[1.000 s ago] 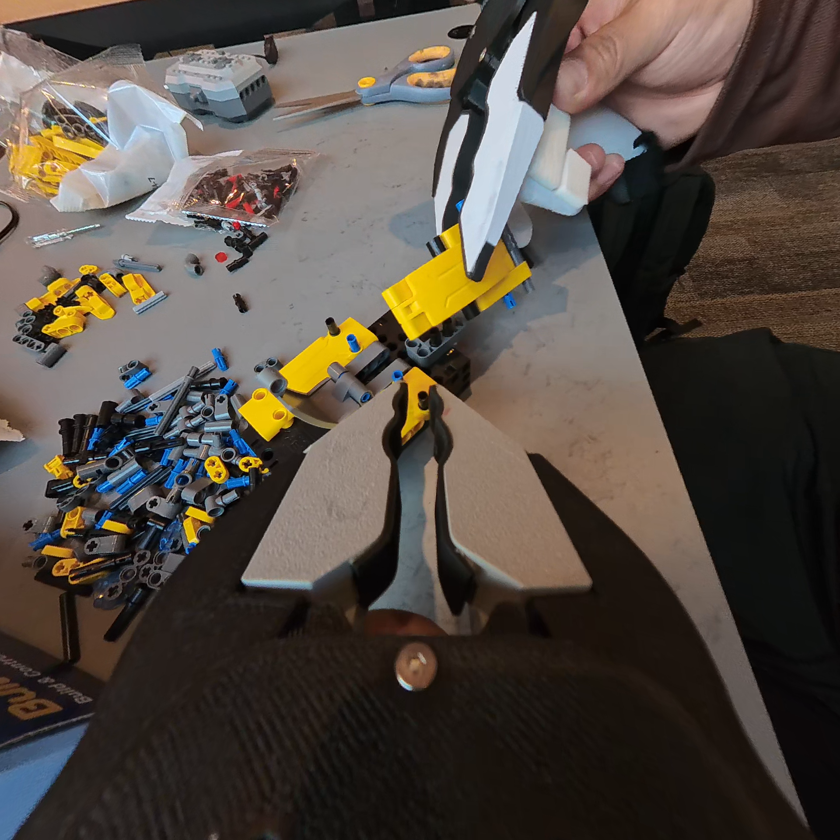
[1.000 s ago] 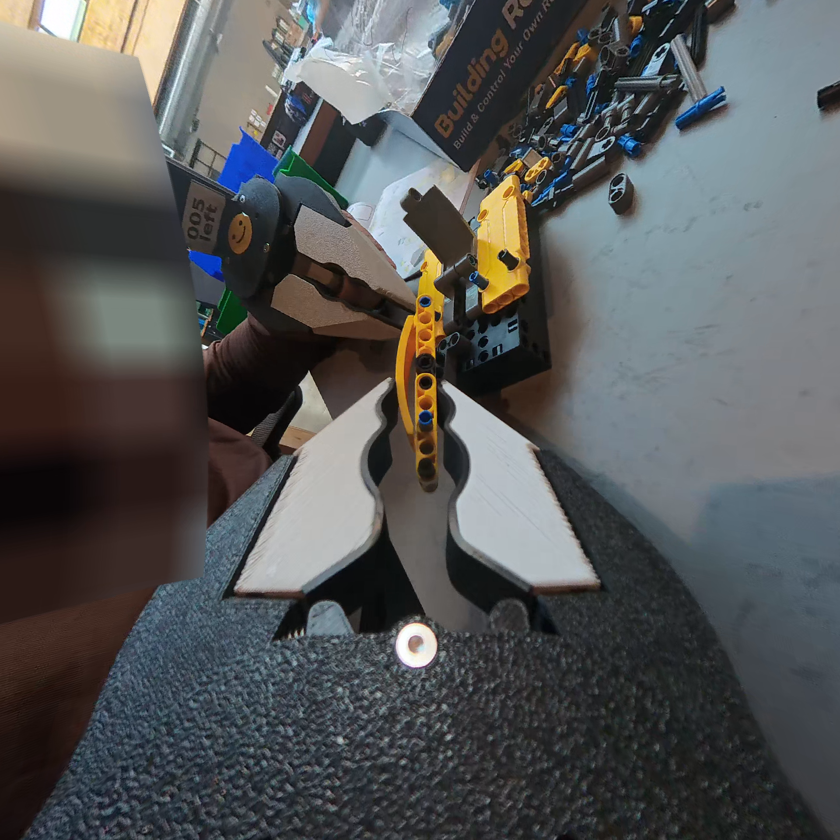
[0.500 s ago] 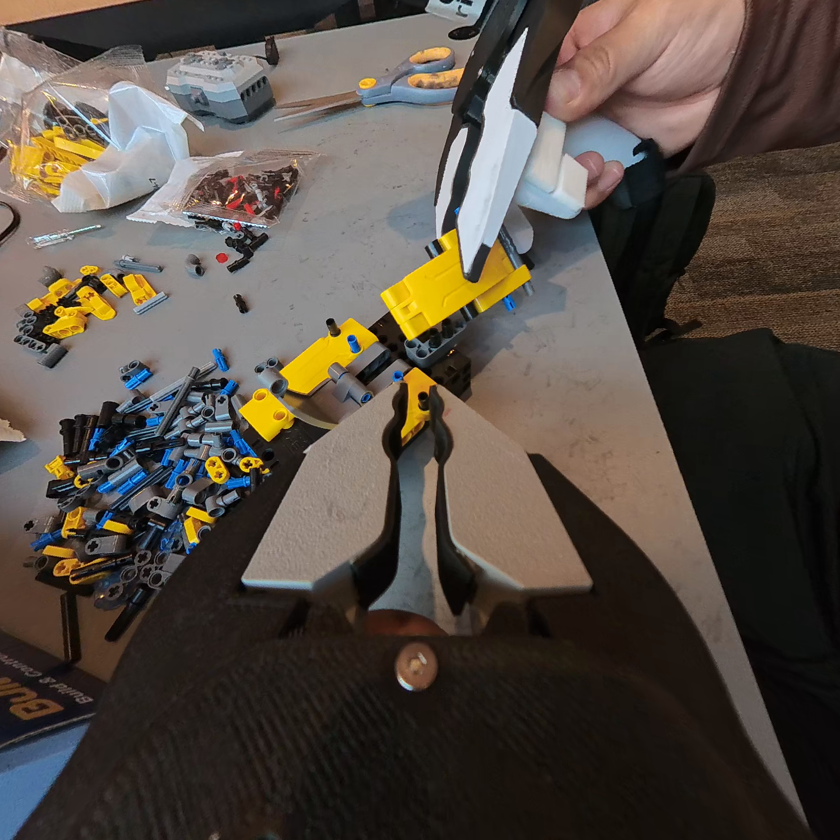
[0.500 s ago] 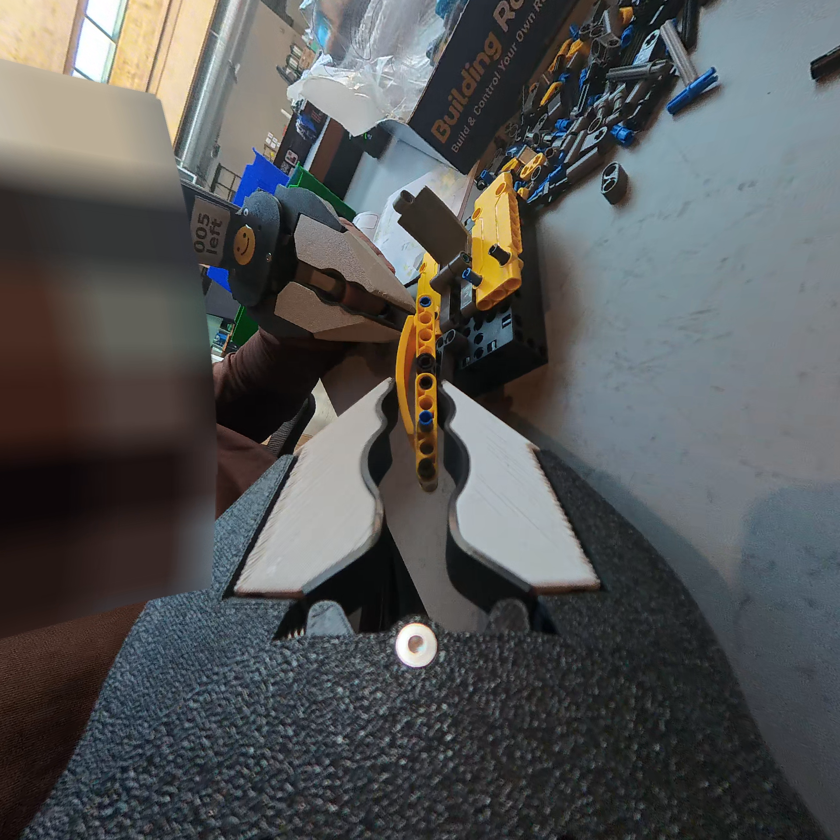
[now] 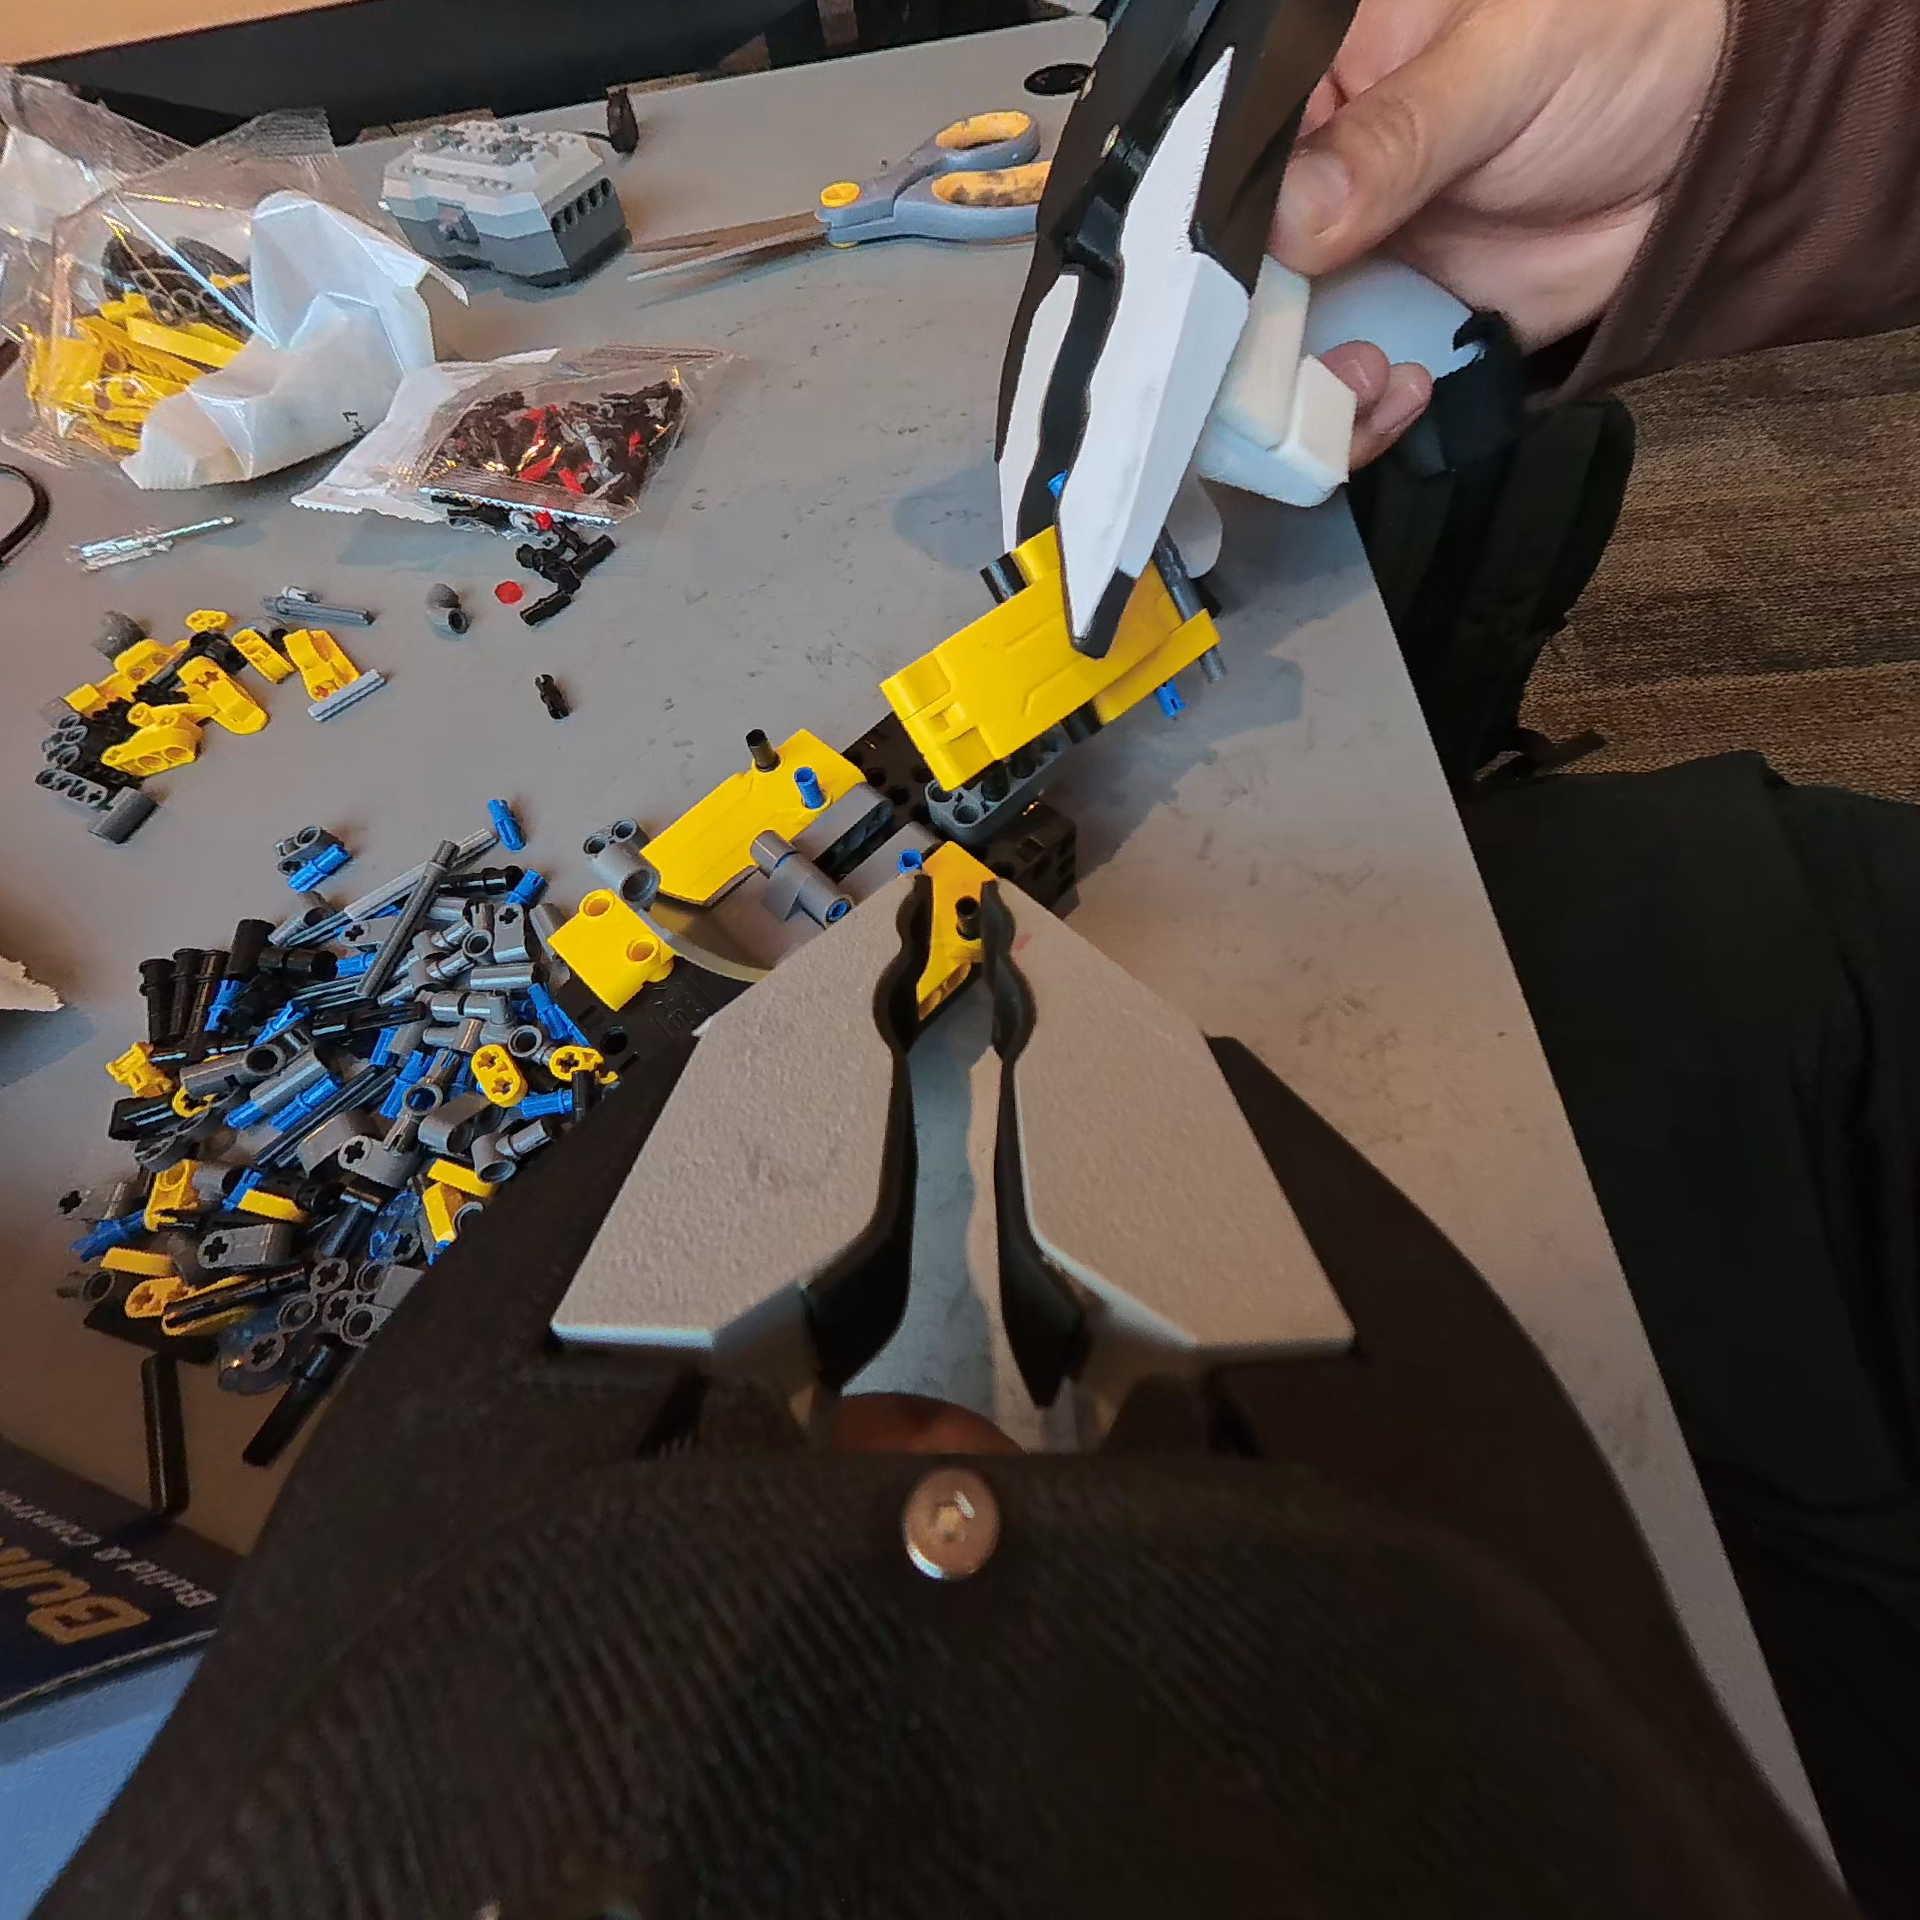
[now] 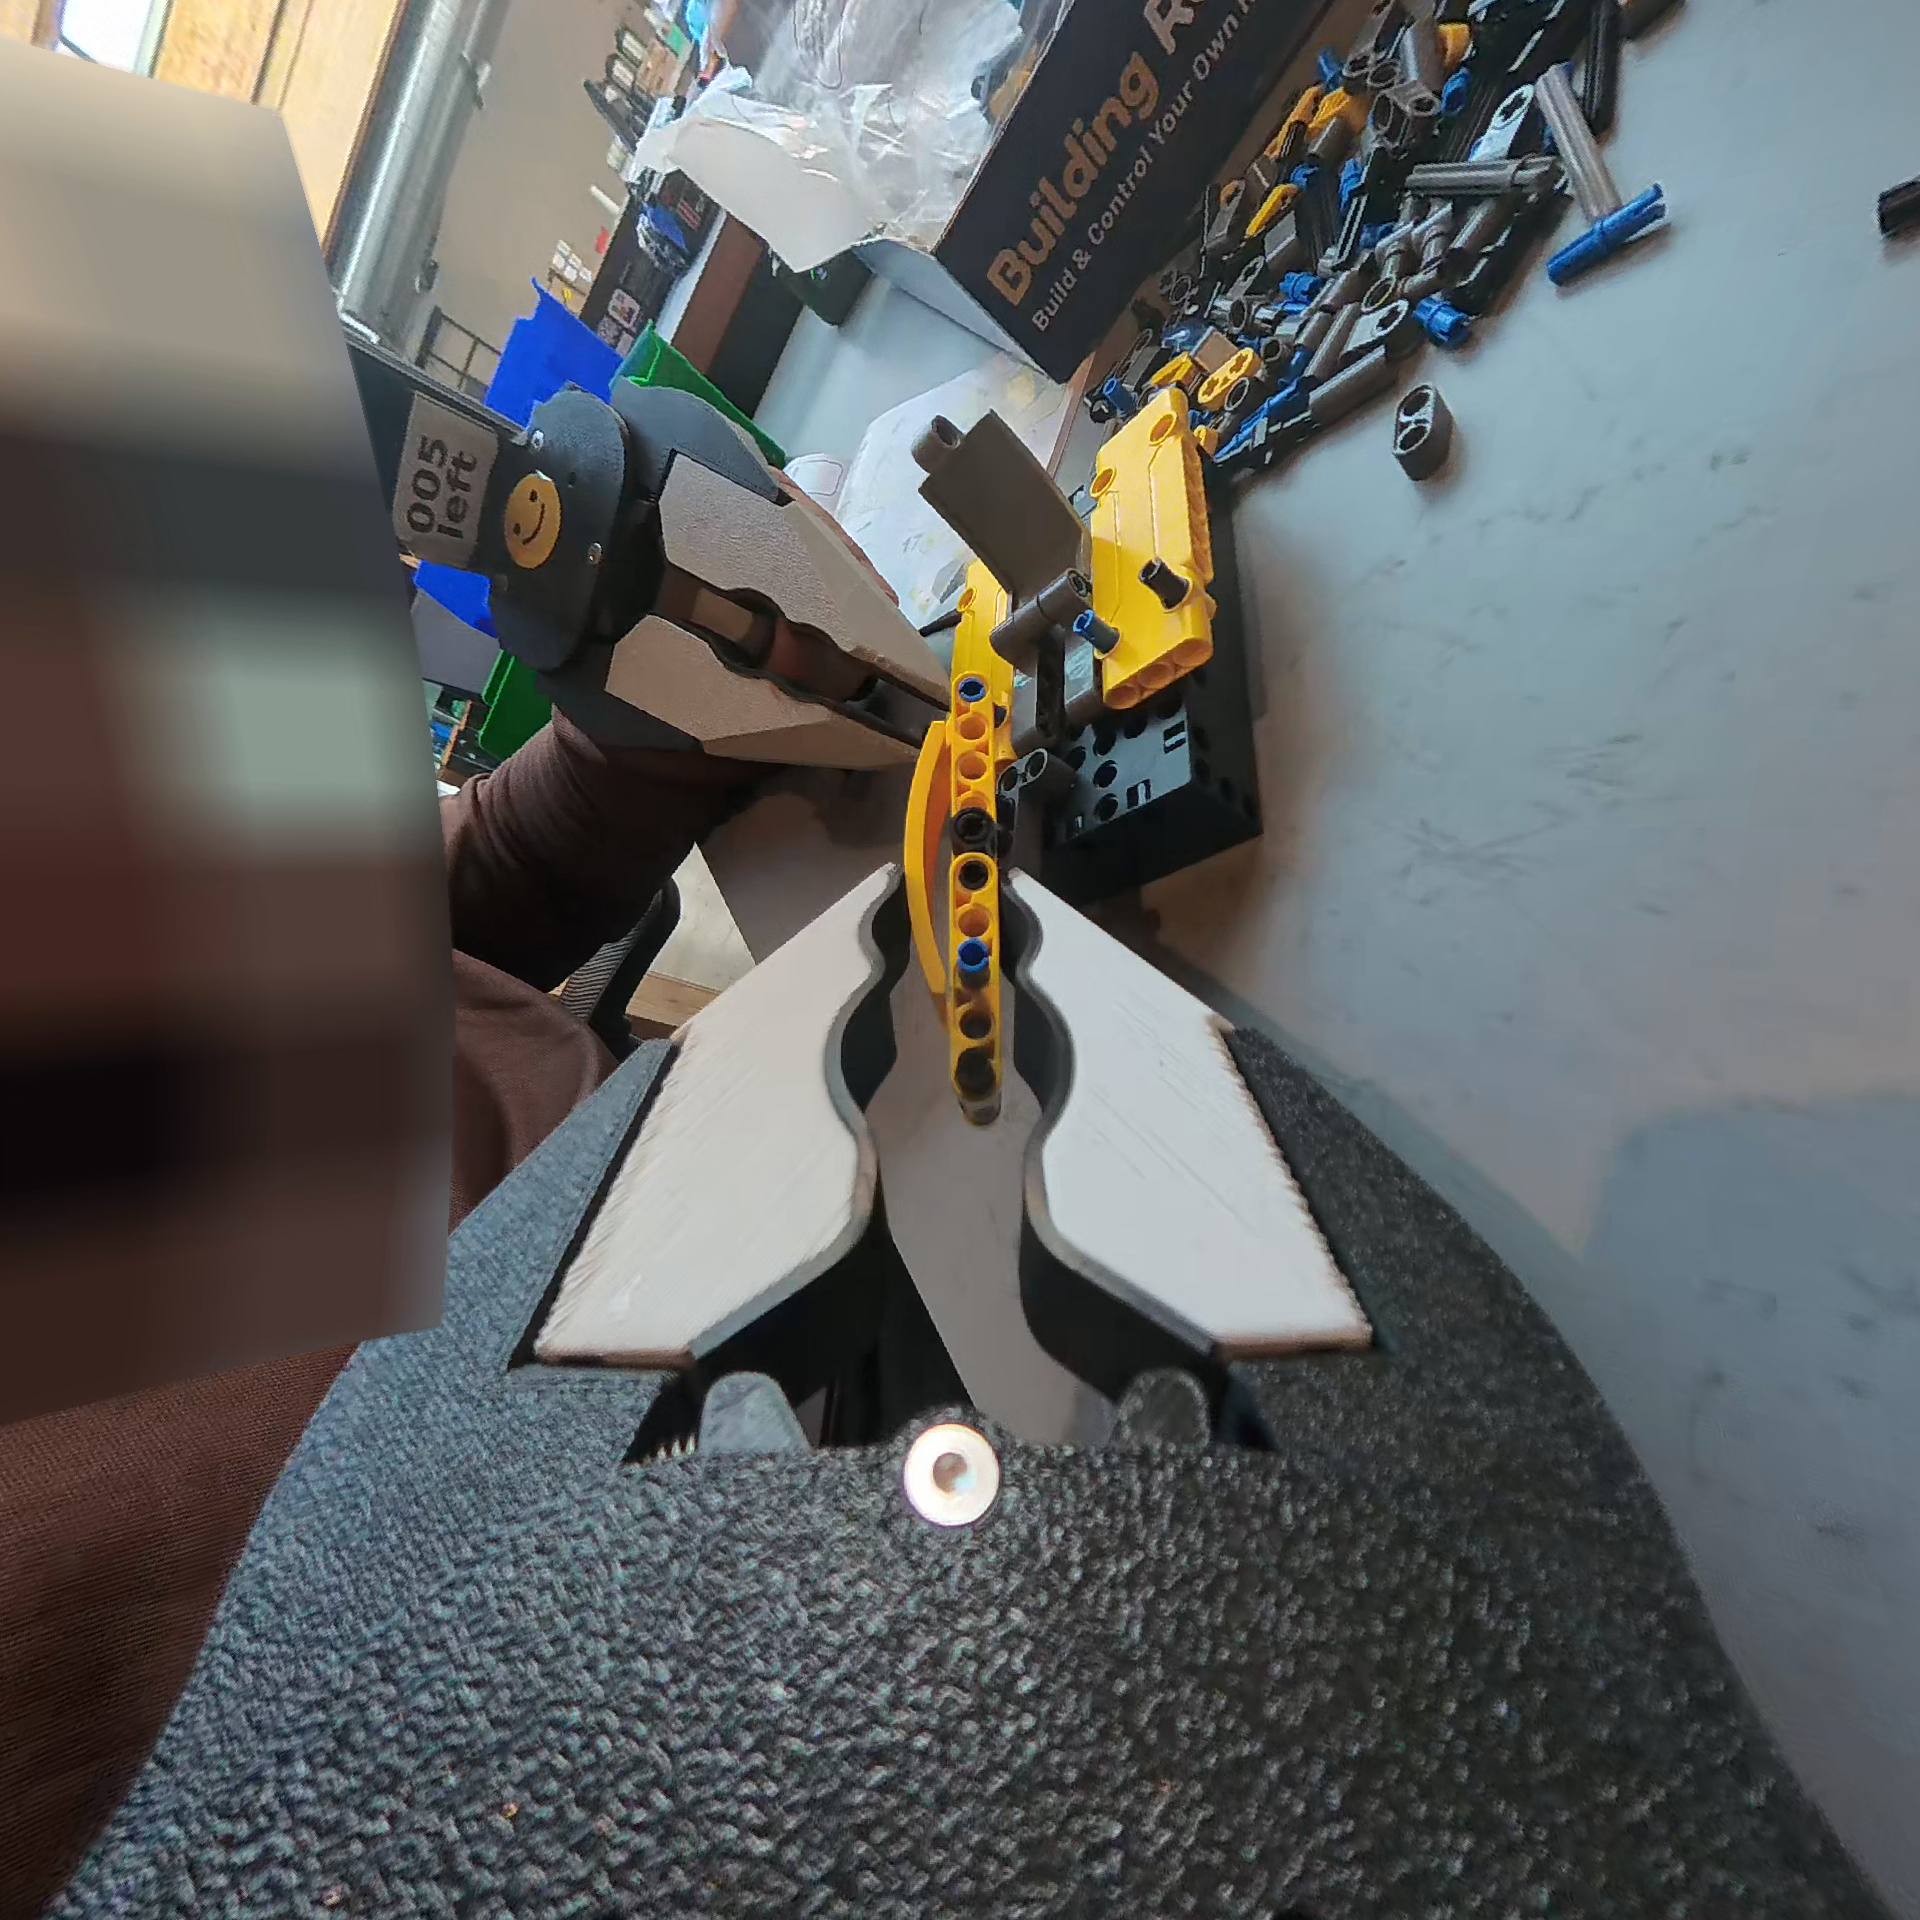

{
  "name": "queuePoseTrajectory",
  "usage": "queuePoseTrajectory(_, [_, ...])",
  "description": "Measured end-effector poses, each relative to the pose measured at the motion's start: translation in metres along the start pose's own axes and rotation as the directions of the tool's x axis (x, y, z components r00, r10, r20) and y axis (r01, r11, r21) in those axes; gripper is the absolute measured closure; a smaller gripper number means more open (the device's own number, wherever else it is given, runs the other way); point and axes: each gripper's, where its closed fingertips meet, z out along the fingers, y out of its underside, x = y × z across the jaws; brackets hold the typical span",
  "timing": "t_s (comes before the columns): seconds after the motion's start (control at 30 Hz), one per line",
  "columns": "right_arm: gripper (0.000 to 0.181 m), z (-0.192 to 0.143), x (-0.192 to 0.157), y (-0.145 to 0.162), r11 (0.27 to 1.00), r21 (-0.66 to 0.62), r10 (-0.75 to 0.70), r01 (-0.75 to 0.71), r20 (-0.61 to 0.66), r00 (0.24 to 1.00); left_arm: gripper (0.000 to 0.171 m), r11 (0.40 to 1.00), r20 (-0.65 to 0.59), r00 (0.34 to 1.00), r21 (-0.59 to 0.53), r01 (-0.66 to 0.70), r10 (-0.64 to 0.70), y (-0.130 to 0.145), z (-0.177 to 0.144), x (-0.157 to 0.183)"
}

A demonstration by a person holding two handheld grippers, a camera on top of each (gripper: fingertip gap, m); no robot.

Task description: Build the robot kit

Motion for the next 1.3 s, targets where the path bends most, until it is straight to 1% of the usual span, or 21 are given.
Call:
queuePoseTrajectory(0.2, [0.167,0.0007,-0.0001,0.0016,0.999,-0.010,-0.035,0.035,-0.027,0.999,0.166,1.000,0.003,1.000,0.004,-0.004,0.004,-0.0010,-0.0006,-0.0003])
queuePoseTrajectory(0.47, [0.167,0.0028,-0.0027,0.0024,0.982,-0.069,-0.186,0.178,-0.123,0.975,0.166,1.000,0.004,1.000,0.010,-0.005,0.005,-0.0021,-0.0009,-0.0006])
queuePoseTrajectory(0.73, [0.166,0.0039,-0.0058,0.0019,0.959,-0.105,-0.281,0.265,-0.185,0.942,0.166,1.000,0.003,1.000,0.010,-0.004,0.004,-0.0017,-0.0006,-0.0004])
queuePoseTrajectory(1.3, [0.166,0.0021,-0.0031,0.0054,0.952,-0.108,-0.305,0.288,-0.214,0.928,0.166,1.000,0.003,1.000,0.005,-0.006,0.006,-0.0012,-0.0001,0.0000])
